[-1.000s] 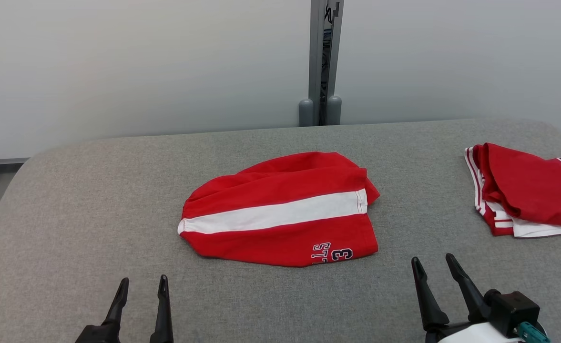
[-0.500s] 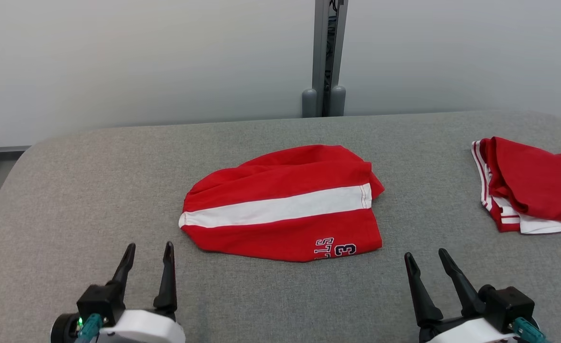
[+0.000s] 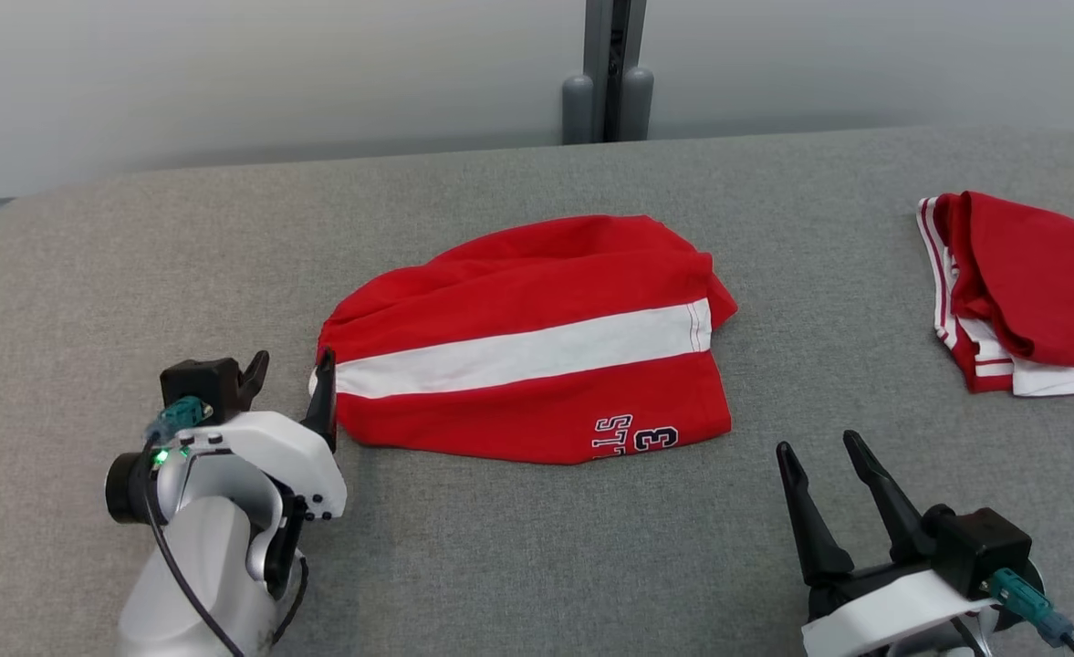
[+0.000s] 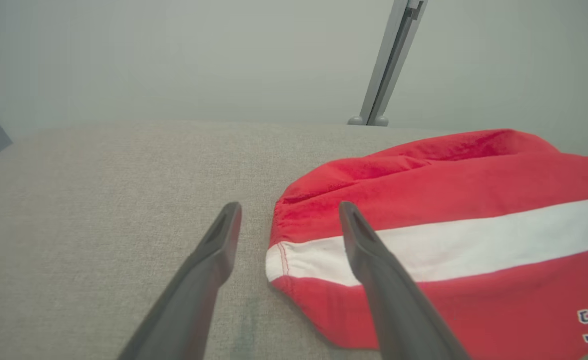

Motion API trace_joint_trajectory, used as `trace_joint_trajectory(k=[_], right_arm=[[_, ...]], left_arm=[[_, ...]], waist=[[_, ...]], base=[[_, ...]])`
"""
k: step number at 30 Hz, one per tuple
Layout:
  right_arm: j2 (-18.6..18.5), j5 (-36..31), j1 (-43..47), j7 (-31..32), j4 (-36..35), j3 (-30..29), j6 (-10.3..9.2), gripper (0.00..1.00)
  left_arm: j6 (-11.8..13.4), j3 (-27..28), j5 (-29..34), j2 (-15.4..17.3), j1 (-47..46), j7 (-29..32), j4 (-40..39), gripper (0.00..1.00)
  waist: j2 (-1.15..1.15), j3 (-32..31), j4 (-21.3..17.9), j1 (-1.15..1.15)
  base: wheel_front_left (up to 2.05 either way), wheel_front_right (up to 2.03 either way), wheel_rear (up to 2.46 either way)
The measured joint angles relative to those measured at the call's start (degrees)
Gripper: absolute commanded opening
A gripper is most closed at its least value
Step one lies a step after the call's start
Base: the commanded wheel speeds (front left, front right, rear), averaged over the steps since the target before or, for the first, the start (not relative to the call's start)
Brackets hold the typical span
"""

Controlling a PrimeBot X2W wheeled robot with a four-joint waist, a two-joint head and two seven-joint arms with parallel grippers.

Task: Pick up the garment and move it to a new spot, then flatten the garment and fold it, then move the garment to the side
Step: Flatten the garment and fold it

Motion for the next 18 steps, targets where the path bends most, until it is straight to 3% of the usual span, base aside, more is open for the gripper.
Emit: trace_joint_trajectory(k=[5,6,8,13,18], right_arm=[[-0.48,-0.05,-2.1,0.0,-0.18,0.58,0.0,1.0],[-0.54,-0.05,-2.21,0.0,-0.21,0.73,0.0,1.0],[-0.67,-0.05,-2.33,0.0,-0.2,0.91,0.0,1.0],[-0.75,-0.05,-3.36,0.0,-0.22,1.49,0.0,1.0],[-1.0,-0.02,-3.49,0.0,-0.23,1.56,0.0,1.0]], left_arm=[[0.99,0.31,-0.99,0.51,-5.52,4.45,7.81,1.0],[1.11,0.33,-0.99,0.66,-6.31,4.98,9.15,0.96],[1.34,0.23,-0.99,0.93,-7.49,5.76,11.45,0.77],[1.22,-0.18,-1.09,1.3,-9.52,6.16,15.96,0.57],[0.54,-0.62,-1.4,1.29,-10.77,5.1,17.96,0.61]], waist=[[0.0,2.76,-0.62,0.0],[0.0,3.17,-0.76,0.0],[0.0,3.78,-1.02,0.0],[0.0,4.59,-1.69,0.0],[0.0,5.13,-2.03,0.0]], base=[[0.0,0.0,0.0],[0.0,0.0,0.0],[0.0,0.0,0.0],[0.0,0.0,0.0],[0.0,0.0,0.0]])
